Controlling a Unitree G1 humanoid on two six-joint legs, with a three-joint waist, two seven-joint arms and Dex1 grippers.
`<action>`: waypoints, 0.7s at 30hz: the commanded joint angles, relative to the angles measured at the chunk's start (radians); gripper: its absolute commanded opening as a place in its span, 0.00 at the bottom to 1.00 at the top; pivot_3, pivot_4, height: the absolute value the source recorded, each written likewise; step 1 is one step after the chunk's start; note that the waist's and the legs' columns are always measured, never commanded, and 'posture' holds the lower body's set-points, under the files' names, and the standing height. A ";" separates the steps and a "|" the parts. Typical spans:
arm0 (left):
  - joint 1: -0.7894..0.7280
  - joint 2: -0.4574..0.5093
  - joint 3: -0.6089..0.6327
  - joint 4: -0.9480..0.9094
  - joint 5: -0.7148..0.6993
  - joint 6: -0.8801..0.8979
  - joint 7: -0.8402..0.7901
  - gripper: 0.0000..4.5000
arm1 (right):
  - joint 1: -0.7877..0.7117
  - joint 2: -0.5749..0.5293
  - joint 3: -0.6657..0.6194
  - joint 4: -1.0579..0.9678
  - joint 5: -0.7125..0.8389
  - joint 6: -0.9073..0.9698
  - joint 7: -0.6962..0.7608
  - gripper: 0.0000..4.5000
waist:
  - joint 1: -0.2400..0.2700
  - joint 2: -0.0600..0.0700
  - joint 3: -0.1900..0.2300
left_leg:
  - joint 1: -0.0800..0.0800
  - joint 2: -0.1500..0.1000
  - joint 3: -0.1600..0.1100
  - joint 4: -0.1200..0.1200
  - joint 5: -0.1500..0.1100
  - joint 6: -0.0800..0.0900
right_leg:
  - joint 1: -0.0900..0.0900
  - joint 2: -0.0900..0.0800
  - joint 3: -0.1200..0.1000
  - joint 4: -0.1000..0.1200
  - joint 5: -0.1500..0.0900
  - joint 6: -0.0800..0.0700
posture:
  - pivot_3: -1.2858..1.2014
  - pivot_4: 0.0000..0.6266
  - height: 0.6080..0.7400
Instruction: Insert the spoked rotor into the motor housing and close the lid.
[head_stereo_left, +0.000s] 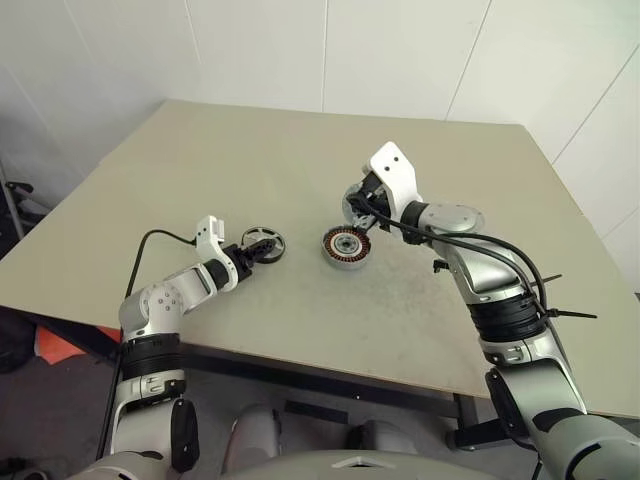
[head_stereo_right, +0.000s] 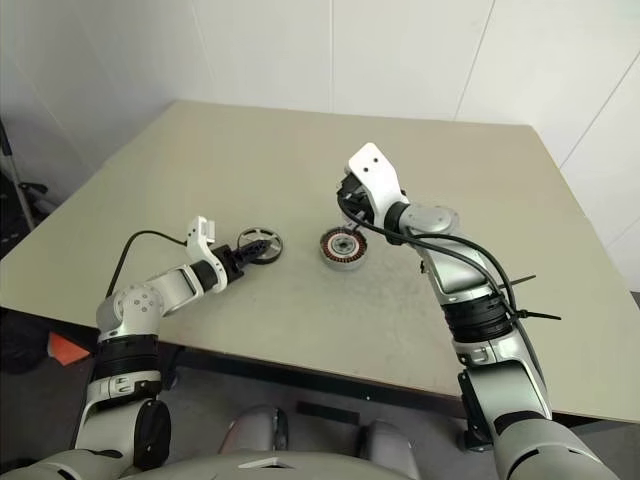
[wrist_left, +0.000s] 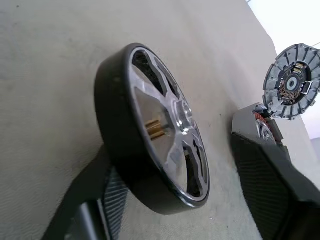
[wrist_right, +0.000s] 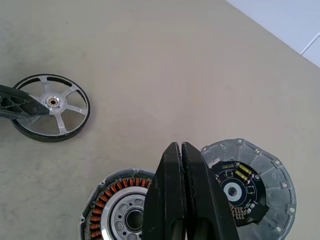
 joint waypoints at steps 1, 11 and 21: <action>-0.027 -0.001 0.023 -0.003 -0.025 -0.015 0.006 0.42 | -0.038 -0.009 -0.034 -0.008 0.007 -0.012 -0.014 0.00 | 0.000 0.000 0.000 | 0.000 0.000 0.000 0.000 0.000 0.000 | 0.000 0.000 0.000 0.000 0.000 0.000 | 0.52 0.00 1.00; -0.033 -0.014 0.028 -0.007 -0.048 -0.019 0.001 0.16 | -0.043 -0.037 -0.045 0.006 0.001 -0.022 -0.026 0.00 | 0.001 0.000 0.000 | 0.000 0.000 0.000 0.000 0.000 0.000 | 0.000 0.000 0.000 -0.001 0.000 0.000 | 0.52 0.00 1.00; -0.125 -0.042 0.036 0.066 -0.106 -0.005 -0.018 0.09 | -0.015 -0.133 -0.074 -0.030 0.006 -0.013 -0.008 0.00 | 0.002 0.000 0.000 | -0.001 0.000 0.000 0.000 0.000 0.000 | 0.000 0.000 0.000 -0.001 0.000 0.000 | 0.52 0.00 1.00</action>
